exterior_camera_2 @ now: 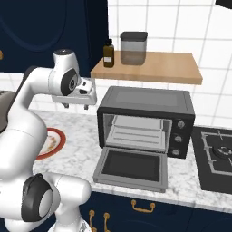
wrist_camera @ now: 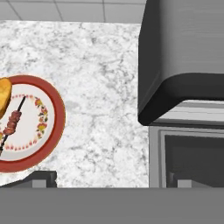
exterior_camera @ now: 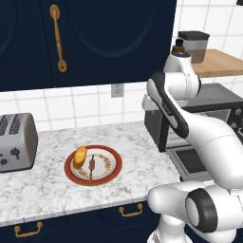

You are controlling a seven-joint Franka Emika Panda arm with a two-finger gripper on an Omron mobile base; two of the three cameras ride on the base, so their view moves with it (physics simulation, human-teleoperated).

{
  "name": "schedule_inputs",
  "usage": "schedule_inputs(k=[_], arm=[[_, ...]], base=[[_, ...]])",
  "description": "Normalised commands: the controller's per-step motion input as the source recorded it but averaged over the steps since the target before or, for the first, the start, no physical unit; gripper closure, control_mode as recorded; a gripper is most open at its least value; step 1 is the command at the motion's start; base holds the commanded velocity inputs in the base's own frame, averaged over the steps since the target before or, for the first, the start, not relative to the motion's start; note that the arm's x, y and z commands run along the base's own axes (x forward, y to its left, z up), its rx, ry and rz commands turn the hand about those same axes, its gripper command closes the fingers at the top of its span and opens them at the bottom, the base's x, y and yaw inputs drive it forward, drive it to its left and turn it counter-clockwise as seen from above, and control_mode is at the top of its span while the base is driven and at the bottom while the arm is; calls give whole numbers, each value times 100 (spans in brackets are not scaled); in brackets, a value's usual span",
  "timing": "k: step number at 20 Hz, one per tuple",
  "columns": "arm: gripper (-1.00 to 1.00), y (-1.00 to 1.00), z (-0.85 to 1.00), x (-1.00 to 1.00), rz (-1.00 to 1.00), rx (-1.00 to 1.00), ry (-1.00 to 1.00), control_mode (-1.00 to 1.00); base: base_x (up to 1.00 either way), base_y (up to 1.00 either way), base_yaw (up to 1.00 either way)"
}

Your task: Pick up the kebab skewer and baguette bread, and place them inside the toaster oven. Close the toaster oven door and start by setting the timer.

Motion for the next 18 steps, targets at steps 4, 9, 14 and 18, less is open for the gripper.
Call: schedule_inputs(k=[4,9,14,18], arm=[[-100,0,0,0,0,0,0,100],[-100,0,0,0,0,0,0,100],[-100,0,0,0,0,0,0,100],[-100,-35,-1,-51,0,0,-4,-100]], base=[[0,0,0],[-10,0,0],[-2,0,0],[0,0,0]])
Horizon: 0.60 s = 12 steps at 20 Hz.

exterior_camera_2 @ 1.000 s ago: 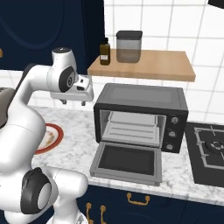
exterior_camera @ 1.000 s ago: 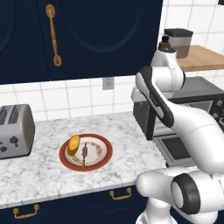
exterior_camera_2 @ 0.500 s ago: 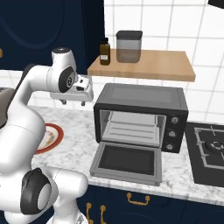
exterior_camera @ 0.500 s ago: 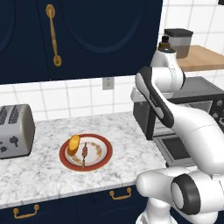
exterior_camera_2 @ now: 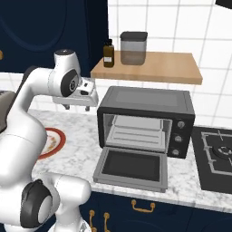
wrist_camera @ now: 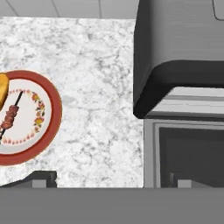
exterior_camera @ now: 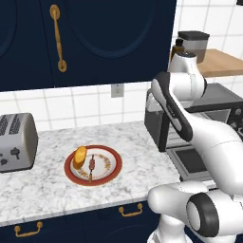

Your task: Pick up the kebab skewer and baguette bread, and place them inside the toaster oven. Close the toaster oven door and start by setting the timer.

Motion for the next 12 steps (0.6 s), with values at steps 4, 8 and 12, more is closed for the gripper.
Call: schedule_inputs(k=[4,8,12], arm=[[-100,-94,-8,-92,0,0,-15,-100],[-100,-93,-16,-31,0,0,-16,-100],[-100,-77,-22,11,0,0,-26,-100]], base=[[0,0,0],[0,0,0],[0,0,0]])
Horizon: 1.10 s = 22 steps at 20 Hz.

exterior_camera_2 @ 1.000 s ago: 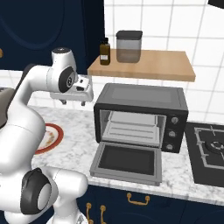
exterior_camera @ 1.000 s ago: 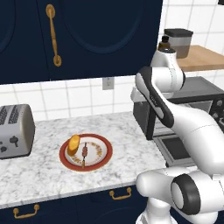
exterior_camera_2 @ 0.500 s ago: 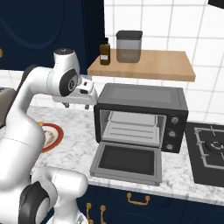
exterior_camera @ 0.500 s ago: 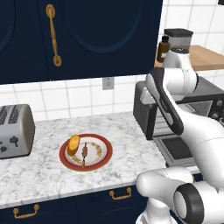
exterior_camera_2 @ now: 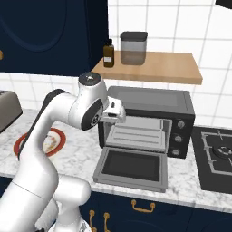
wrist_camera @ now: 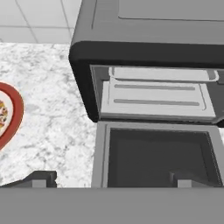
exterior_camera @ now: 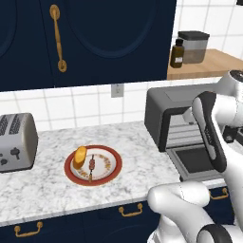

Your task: Pick up the kebab skewer and baguette bread, and place them inside the toaster oven. Close the toaster oven door and start by setting the timer.

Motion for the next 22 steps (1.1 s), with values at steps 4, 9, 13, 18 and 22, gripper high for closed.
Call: schedule_inputs(k=[4,9,13,18,22], arm=[[-100,-71,-21,44,0,0,-34,-100],[-100,-65,-26,95,0,1,-23,-100],[-100,-56,-36,94,0,2,-11,-100],[-100,-38,-10,68,-1,3,-6,-100],[-100,-56,-44,6,0,0,-7,-100]], base=[[0,0,0],[0,0,0],[0,0,0],[0,0,0],[0,0,0]])
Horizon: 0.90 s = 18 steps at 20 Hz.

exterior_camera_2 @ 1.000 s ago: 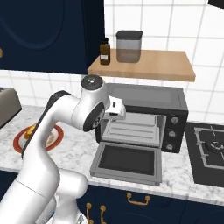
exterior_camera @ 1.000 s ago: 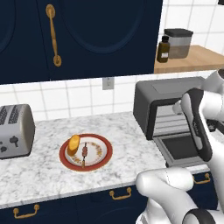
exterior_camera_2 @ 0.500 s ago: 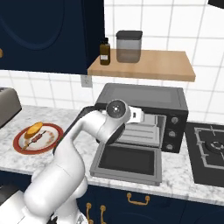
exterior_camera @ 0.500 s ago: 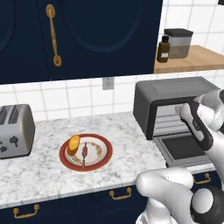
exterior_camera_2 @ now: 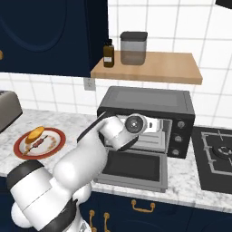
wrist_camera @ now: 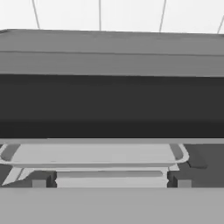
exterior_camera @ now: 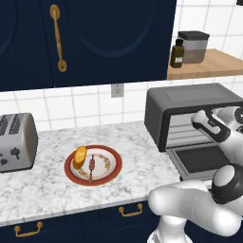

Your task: Pick up the kebab skewer and baguette bread, and place them inside the toaster oven. Close the toaster oven door and start by setting the timer.

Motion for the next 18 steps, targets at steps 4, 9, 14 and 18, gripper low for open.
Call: schedule_inputs(k=[4,9,14,18], arm=[[-100,-19,-58,0,0,-2,-11,-100],[-100,-14,-13,21,0,0,-6,-100],[-100,-4,-1,33,0,0,-5,-100],[-100,0,0,35,-1,0,0,-100]], base=[[0,0,0],[0,0,0],[0,0,0],[0,0,0]])
